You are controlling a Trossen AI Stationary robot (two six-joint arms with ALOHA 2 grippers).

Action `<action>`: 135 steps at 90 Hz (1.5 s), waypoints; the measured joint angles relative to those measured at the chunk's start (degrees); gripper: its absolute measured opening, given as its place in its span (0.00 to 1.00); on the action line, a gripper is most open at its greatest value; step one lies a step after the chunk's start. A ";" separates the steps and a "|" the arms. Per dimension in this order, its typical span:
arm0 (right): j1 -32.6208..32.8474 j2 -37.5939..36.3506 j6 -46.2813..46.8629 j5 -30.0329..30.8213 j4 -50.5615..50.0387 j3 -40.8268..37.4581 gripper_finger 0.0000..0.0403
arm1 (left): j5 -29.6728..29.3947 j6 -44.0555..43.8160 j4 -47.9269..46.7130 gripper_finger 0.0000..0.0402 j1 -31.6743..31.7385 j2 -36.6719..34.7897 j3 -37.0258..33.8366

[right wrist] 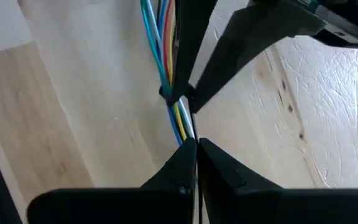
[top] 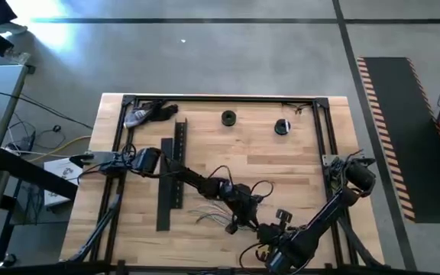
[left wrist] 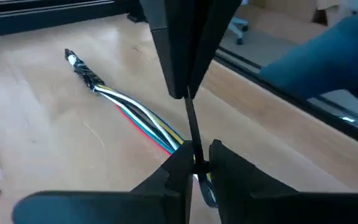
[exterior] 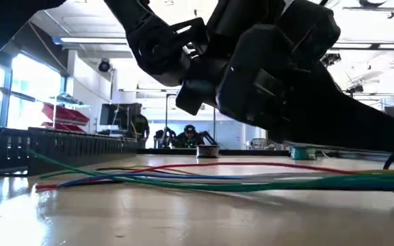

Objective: Ziptie cables
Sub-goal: Wrap the black zip tie on the cable

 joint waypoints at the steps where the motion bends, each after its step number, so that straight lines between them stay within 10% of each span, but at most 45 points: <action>1: 0.06 0.01 0.03 0.13 -0.10 0.00 0.00 | 0.00 0.00 -0.09 0.07 0.02 0.00 0.01; 62: 7.02 -0.39 14.81 -1.33 4.14 -0.07 0.01 | -10.97 7.14 -4.62 0.02 -4.63 -1.73 0.04; 108: 3.41 1.92 14.03 4.76 9.95 -1.84 0.49 | -20.86 10.58 -5.43 0.02 -7.58 -1.73 0.35; 135: 1.91 6.20 6.74 5.15 10.45 -1.86 0.39 | -20.74 10.10 -5.63 0.02 -7.34 -1.73 0.37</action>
